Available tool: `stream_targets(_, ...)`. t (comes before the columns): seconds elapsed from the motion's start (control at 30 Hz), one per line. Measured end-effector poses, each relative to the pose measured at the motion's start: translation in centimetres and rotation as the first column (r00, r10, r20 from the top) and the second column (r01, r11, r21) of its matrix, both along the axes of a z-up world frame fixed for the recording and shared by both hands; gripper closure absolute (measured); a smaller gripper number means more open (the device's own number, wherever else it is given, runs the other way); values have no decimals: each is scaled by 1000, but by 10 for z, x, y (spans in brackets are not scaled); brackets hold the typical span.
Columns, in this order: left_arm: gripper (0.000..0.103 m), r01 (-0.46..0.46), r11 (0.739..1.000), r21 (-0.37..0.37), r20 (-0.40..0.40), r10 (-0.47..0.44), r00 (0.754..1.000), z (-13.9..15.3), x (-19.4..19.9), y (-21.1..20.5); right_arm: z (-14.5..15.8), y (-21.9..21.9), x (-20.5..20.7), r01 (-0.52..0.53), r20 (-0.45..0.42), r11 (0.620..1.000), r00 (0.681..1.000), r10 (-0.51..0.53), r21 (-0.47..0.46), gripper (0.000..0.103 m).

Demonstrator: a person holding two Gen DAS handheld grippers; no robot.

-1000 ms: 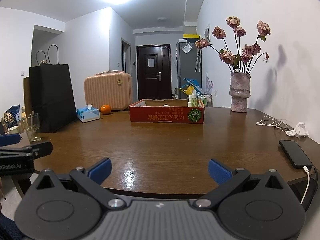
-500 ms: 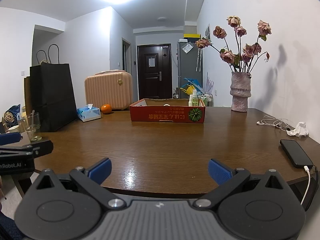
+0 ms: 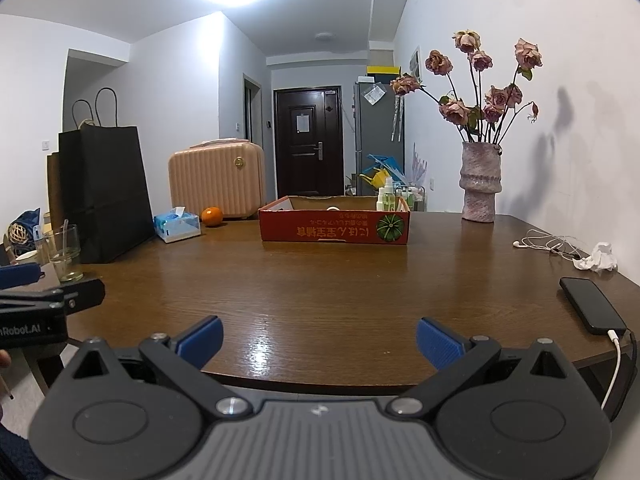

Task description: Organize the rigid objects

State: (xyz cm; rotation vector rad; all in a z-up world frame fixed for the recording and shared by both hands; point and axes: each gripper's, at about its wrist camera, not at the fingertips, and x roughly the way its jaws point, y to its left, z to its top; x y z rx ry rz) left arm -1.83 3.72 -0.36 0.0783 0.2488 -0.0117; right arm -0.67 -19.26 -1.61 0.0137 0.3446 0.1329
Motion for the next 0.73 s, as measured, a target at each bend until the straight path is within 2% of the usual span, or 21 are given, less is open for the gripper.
stream_targets(0.73,0,2,1000,5,2,-2,1000,0,1,0,0,-1,1,-1,-5,1000,1000,1,1,0)
